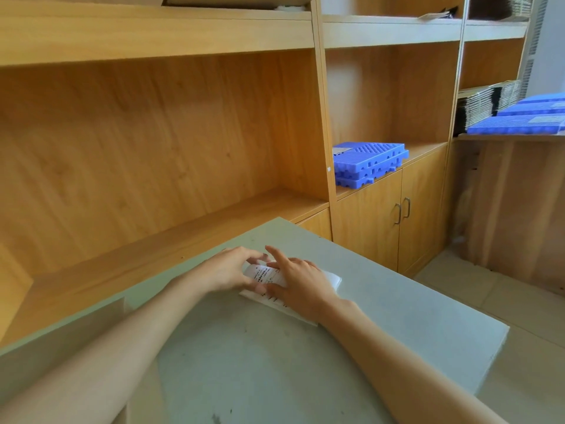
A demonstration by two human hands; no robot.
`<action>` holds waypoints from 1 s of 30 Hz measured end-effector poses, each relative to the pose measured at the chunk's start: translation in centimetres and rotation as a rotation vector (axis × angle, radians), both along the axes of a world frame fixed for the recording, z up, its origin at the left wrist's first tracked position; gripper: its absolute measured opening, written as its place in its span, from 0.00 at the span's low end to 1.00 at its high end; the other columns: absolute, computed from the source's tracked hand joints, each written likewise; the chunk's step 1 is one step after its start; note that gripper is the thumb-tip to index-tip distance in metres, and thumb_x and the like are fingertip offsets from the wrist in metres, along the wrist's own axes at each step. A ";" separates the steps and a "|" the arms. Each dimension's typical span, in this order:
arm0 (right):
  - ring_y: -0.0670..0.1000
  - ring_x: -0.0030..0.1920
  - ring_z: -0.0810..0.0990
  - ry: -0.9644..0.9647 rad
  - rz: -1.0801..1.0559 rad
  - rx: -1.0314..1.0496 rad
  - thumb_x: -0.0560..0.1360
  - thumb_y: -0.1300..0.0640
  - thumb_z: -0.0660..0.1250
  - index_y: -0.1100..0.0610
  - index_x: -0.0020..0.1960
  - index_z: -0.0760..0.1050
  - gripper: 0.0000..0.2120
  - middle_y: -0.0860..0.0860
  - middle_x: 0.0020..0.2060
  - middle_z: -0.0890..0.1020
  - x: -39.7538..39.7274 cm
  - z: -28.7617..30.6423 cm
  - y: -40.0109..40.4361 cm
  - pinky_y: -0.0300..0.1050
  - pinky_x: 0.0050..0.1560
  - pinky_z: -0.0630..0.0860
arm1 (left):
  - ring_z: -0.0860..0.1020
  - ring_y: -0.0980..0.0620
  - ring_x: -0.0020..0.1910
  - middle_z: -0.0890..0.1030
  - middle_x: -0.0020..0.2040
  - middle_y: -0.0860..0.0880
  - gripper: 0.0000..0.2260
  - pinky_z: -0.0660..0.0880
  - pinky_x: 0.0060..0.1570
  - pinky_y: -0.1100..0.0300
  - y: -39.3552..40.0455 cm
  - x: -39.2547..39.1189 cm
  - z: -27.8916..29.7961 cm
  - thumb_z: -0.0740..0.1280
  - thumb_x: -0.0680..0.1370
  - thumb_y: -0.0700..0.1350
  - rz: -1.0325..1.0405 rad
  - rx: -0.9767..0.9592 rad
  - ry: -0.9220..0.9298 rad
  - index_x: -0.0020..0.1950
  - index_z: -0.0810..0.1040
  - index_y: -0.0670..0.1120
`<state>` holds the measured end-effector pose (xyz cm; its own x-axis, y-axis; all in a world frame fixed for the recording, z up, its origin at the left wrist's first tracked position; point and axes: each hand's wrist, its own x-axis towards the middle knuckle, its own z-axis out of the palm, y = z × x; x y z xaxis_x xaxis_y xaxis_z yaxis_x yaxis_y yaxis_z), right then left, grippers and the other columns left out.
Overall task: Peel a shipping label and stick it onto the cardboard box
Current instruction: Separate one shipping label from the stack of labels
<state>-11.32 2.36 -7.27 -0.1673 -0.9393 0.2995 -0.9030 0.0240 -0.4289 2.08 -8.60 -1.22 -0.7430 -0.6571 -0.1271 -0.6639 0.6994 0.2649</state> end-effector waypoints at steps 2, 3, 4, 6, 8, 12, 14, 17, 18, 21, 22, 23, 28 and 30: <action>0.60 0.65 0.75 -0.009 -0.023 -0.033 0.76 0.40 0.65 0.46 0.78 0.51 0.37 0.54 0.65 0.79 -0.2 -0.1 -0.1 0.52 0.63 0.70 | 0.72 0.53 0.69 0.77 0.68 0.56 0.29 0.67 0.70 0.49 -0.1 0.0 -0.2 0.76 0.69 0.58 -0.006 0.032 0.045 0.69 0.75 0.62; 0.60 0.64 0.75 -0.013 -0.032 -0.053 0.76 0.41 0.66 0.46 0.78 0.51 0.37 0.54 0.64 0.79 -0.2 -0.1 -0.1 0.52 0.62 0.70 | 0.73 0.53 0.69 0.78 0.68 0.56 0.26 0.67 0.70 0.50 -0.1 -0.1 -0.3 0.75 0.70 0.58 -0.003 0.039 0.066 0.68 0.76 0.62; 0.60 0.63 0.76 -0.015 -0.041 -0.073 0.76 0.41 0.66 0.46 0.78 0.52 0.36 0.55 0.63 0.80 -0.2 -0.1 0.0 0.51 0.61 0.71 | 0.74 0.53 0.68 0.79 0.67 0.56 0.24 0.68 0.69 0.50 0.0 -0.2 -0.3 0.75 0.71 0.58 0.000 0.045 0.084 0.67 0.77 0.62; 0.59 0.62 0.76 -0.006 -0.048 -0.112 0.76 0.43 0.67 0.45 0.78 0.52 0.36 0.55 0.63 0.80 -0.1 0.2 0.2 0.50 0.61 0.70 | 0.75 0.54 0.67 0.81 0.64 0.54 0.20 0.70 0.66 0.53 0.1 -0.3 -0.2 0.72 0.74 0.59 0.008 0.055 0.104 0.66 0.78 0.62; 0.58 0.64 0.75 0.003 -0.042 -0.154 0.75 0.45 0.69 0.45 0.77 0.53 0.37 0.53 0.63 0.80 0.0 0.5 0.4 0.49 0.62 0.69 | 0.77 0.52 0.65 0.82 0.62 0.52 0.21 0.72 0.63 0.54 0.4 -0.3 -0.1 0.70 0.74 0.61 0.026 0.047 0.115 0.67 0.78 0.60; 0.52 0.66 0.73 -0.097 -0.022 -0.247 0.77 0.47 0.68 0.47 0.76 0.56 0.32 0.48 0.64 0.79 0.0 0.9 0.6 0.49 0.58 0.74 | 0.74 0.51 0.66 0.79 0.62 0.55 0.23 0.70 0.64 0.51 1.4 -0.1 0.3 0.70 0.74 0.61 0.096 -0.041 0.211 0.68 0.77 0.57; 0.51 0.66 0.72 -0.135 -0.050 -0.277 0.77 0.52 0.68 0.47 0.75 0.57 0.31 0.48 0.63 0.78 -0.3 0.8 0.5 0.50 0.55 0.76 | 0.75 0.52 0.63 0.79 0.57 0.58 0.21 0.71 0.64 0.49 1.7 -0.2 0.4 0.71 0.73 0.60 0.099 -0.062 0.250 0.66 0.78 0.58; 0.51 0.66 0.71 -0.167 -0.065 -0.277 0.76 0.60 0.70 0.47 0.75 0.58 0.33 0.49 0.64 0.76 -0.5 0.6 0.4 0.49 0.58 0.75 | 0.74 0.52 0.62 0.79 0.57 0.57 0.20 0.70 0.64 0.48 1.6 -0.2 0.3 0.72 0.74 0.59 0.100 -0.051 0.224 0.65 0.77 0.60; 0.50 0.66 0.71 -0.181 -0.065 -0.292 0.76 0.62 0.70 0.47 0.75 0.59 0.33 0.49 0.65 0.76 -0.6 0.6 0.4 0.49 0.59 0.75 | 0.73 0.51 0.64 0.79 0.59 0.56 0.21 0.70 0.65 0.48 1.6 -0.2 0.3 0.72 0.74 0.58 0.090 -0.057 0.210 0.67 0.76 0.60; 0.49 0.66 0.72 -0.215 -0.050 -0.361 0.75 0.67 0.69 0.47 0.73 0.62 0.33 0.48 0.65 0.74 -0.6 0.6 0.4 0.46 0.60 0.74 | 0.70 0.51 0.68 0.76 0.66 0.54 0.25 0.67 0.68 0.45 1.6 -0.1 0.3 0.72 0.75 0.55 0.052 -0.064 0.245 0.71 0.72 0.62; 0.49 0.65 0.72 -0.225 -0.042 -0.380 0.74 0.69 0.69 0.48 0.73 0.62 0.33 0.48 0.66 0.73 -0.6 0.7 0.4 0.45 0.60 0.74 | 0.70 0.51 0.70 0.75 0.67 0.53 0.25 0.67 0.69 0.44 1.5 -0.1 0.3 0.72 0.75 0.54 0.044 -0.067 0.260 0.71 0.72 0.63; 0.49 0.65 0.73 -0.233 -0.034 -0.396 0.74 0.70 0.68 0.48 0.73 0.62 0.33 0.48 0.66 0.73 -0.6 0.7 0.4 0.46 0.60 0.74 | 0.69 0.52 0.71 0.75 0.68 0.54 0.24 0.66 0.70 0.44 1.5 -0.1 0.3 0.72 0.75 0.54 0.037 -0.074 0.271 0.70 0.72 0.63; 0.47 0.62 0.74 -0.248 0.007 -0.454 0.74 0.74 0.66 0.50 0.72 0.64 0.33 0.48 0.66 0.72 -0.6 0.7 0.2 0.46 0.57 0.78 | 0.68 0.51 0.72 0.74 0.68 0.54 0.19 0.66 0.69 0.46 1.6 -0.1 0.2 0.73 0.75 0.53 0.023 -0.120 0.298 0.65 0.77 0.63; 0.48 0.62 0.75 -0.247 0.020 -0.470 0.74 0.73 0.67 0.50 0.71 0.64 0.32 0.48 0.65 0.72 -0.6 0.7 0.2 0.47 0.57 0.78 | 0.68 0.51 0.72 0.74 0.69 0.54 0.19 0.66 0.69 0.46 1.7 -0.2 0.3 0.72 0.75 0.52 0.022 -0.142 0.314 0.66 0.77 0.63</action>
<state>-11.96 2.60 -6.53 -0.2700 -0.7166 0.6431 -0.7720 -0.2381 -0.5894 1.90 -6.90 -0.92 -0.7166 -0.6684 0.1990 -0.5811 0.7301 0.3597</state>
